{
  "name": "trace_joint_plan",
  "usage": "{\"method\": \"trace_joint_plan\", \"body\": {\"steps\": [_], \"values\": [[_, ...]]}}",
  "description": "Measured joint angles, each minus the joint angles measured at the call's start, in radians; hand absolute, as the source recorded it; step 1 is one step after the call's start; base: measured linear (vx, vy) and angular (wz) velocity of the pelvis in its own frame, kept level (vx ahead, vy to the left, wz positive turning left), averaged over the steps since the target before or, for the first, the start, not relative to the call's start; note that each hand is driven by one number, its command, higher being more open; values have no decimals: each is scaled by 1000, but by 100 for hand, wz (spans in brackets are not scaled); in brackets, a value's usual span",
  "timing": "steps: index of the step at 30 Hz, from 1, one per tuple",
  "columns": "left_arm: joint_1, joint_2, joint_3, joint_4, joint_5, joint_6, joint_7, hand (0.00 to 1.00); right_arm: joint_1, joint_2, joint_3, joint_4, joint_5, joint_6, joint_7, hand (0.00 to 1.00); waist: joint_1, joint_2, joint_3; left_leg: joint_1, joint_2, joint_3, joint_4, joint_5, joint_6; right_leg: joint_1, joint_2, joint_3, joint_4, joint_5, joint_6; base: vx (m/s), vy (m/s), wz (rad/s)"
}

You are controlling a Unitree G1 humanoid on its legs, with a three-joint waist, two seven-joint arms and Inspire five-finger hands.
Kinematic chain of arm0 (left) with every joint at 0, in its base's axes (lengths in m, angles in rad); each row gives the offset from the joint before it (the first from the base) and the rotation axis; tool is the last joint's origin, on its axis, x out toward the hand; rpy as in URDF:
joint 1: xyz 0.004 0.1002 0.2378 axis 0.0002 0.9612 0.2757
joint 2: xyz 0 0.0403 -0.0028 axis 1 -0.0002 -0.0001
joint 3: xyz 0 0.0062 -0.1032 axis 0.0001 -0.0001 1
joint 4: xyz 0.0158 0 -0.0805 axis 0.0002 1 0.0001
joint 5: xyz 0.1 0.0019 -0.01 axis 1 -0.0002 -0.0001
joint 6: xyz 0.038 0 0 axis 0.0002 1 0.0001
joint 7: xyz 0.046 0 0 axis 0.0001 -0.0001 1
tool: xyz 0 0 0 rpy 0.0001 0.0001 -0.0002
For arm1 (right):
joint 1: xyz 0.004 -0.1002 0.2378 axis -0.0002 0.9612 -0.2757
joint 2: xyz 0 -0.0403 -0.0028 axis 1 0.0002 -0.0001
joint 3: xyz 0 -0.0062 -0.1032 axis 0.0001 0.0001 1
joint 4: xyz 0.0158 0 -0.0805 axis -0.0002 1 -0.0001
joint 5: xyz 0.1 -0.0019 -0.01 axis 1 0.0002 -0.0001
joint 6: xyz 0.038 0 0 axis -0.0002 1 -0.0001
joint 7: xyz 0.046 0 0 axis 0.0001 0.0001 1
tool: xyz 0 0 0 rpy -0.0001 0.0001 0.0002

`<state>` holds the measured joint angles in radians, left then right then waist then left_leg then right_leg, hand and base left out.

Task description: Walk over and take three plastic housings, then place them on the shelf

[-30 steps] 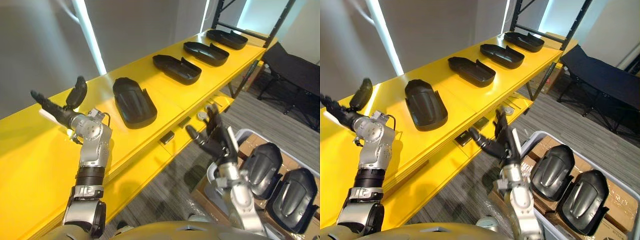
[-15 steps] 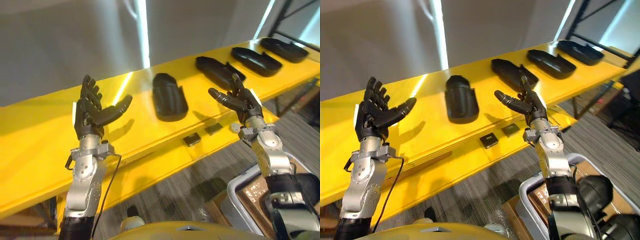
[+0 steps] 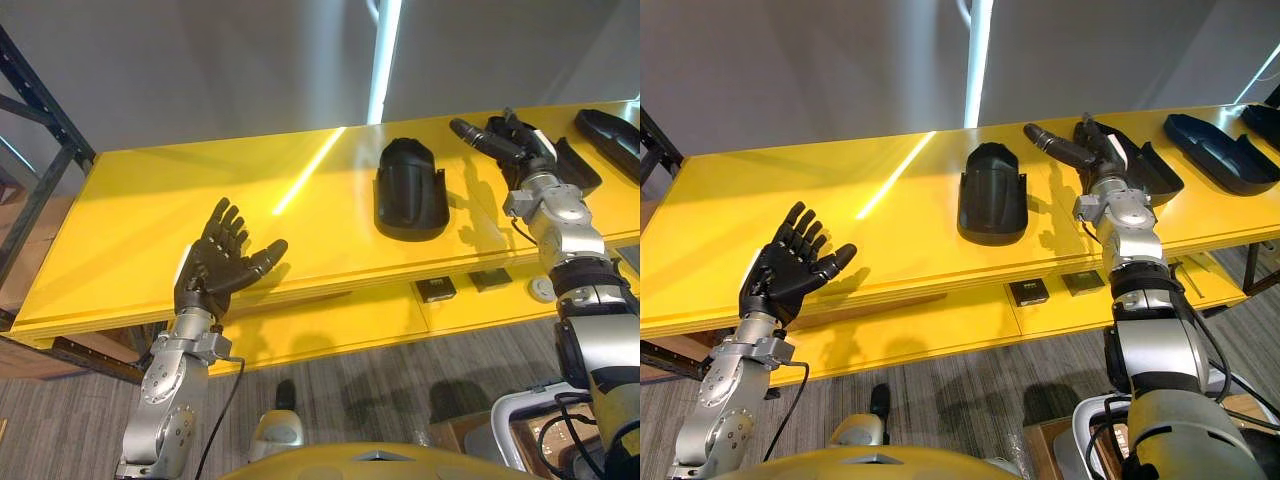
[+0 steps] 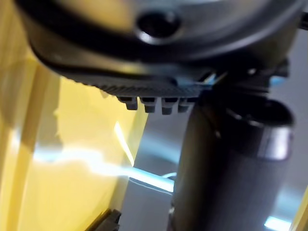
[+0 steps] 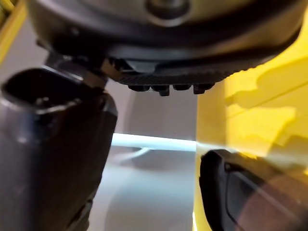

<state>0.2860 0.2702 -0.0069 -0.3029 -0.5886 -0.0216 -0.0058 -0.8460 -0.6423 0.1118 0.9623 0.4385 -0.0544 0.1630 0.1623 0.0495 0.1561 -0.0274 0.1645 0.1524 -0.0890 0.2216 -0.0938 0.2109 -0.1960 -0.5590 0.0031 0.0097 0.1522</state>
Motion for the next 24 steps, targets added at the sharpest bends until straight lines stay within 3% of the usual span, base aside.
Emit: {"method": "trace_joint_plan", "body": {"steps": [6, 12, 24], "values": [[-3, 14, -13, 64, -37, -17, -10, 100, -109, -2, 36, 130, -42, 47, 48, 100, 10, 1, 26, -18, -6, -20, 1, 3, 0, 0, 1, -22, -3, 0, 2, 28, -21, 11], [-7, 14, -19, 64, -78, -67, -39, 100, -206, -22, 37, 189, -39, 106, 86, 100, 26, 20, 77, -34, -8, -39, 3, 8, 1, -13, -3, -38, 23, -16, -1, -3, -7, 8], [-14, 14, -18, 56, -79, -102, -56, 100, -279, -30, 40, 223, 15, 115, 199, 100, 29, 31, 115, -49, -14, -53, 4, 13, 1, -71, -45, -40, 163, -96, 1, -17, -15, 5]]}}
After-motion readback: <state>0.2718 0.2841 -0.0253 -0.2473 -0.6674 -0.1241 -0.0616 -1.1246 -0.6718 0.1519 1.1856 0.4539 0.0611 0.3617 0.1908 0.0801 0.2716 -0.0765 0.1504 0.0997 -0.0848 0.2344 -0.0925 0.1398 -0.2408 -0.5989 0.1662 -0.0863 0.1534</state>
